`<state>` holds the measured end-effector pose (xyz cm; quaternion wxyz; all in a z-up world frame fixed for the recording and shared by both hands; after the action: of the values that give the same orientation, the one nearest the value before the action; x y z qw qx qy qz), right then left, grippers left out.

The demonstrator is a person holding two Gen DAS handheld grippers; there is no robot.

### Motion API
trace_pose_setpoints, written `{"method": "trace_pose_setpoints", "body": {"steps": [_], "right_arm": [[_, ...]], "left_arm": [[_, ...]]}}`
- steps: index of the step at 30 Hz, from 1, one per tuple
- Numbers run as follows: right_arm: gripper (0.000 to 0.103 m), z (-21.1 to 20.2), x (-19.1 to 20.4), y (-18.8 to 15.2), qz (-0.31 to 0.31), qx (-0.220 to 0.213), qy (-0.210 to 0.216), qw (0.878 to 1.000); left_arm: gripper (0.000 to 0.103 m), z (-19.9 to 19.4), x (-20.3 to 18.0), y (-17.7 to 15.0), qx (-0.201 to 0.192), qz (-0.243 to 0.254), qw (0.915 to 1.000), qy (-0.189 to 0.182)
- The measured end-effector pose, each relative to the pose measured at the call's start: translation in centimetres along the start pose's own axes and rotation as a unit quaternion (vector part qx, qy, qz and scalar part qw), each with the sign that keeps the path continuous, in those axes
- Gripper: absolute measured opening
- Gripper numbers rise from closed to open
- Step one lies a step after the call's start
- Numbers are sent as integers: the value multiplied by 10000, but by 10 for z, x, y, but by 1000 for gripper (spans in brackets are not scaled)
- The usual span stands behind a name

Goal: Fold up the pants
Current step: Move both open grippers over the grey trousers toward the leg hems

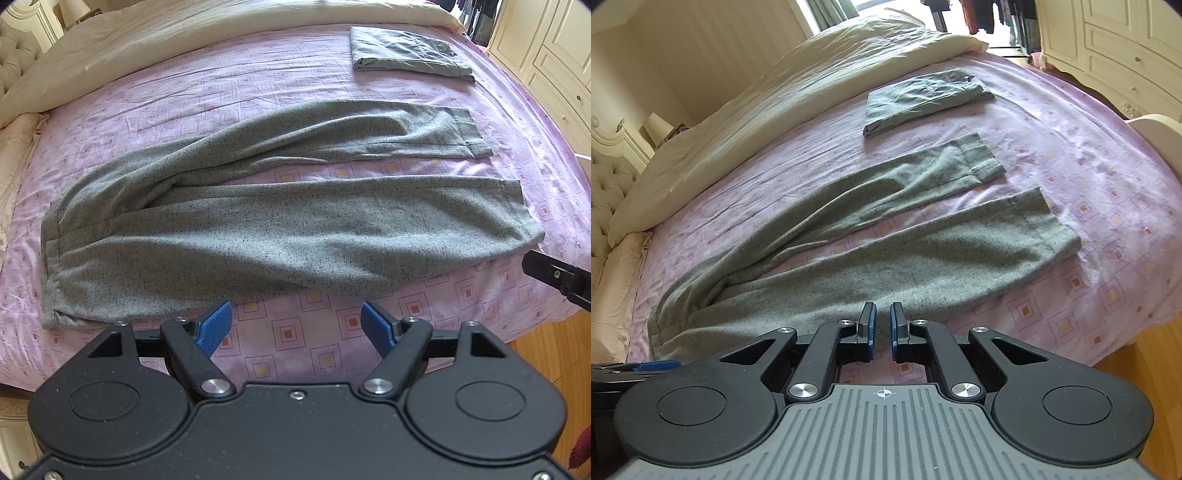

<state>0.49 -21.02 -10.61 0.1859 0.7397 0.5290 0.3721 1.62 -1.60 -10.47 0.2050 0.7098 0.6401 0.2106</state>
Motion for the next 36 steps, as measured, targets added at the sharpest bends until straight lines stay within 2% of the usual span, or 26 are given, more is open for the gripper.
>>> {"method": "trace_pose_setpoints", "body": {"steps": [26, 36], "right_arm": [[8, 16, 8, -3, 51, 207, 23, 9998], [8, 24, 26, -4, 132, 310, -194, 9992]], "left_arm": [[78, 12, 7, 2, 130, -18, 9999, 2], [78, 23, 20, 11, 273, 70, 9994, -187]]}}
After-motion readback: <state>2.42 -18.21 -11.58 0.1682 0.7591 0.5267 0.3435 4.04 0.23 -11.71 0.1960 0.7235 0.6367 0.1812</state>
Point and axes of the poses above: each gripper's, at about its wrist camera, not at the fingertips, and z roughly the way its jaws point, x to its left, y to its top, the point moved 10 cm from there along z, roughly the way its jaws point, and after that the axes turned 12 degrees about -x, right-handed, at the moved point
